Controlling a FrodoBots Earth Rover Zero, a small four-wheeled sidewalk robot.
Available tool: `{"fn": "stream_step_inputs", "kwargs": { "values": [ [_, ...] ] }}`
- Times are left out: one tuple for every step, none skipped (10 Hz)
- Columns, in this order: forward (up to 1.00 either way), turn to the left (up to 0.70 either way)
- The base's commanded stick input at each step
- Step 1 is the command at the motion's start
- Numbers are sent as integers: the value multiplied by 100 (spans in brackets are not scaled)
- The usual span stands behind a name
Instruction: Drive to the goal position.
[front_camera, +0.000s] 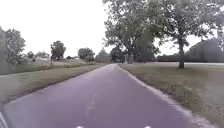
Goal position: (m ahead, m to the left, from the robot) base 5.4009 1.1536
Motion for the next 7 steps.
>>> {"fn": "stream_step_inputs", "kwargs": {
  "values": [
    [70,0],
    [70,0],
    [70,0],
    [70,0],
    [70,0],
    [70,0],
    [70,0]
  ]
}}
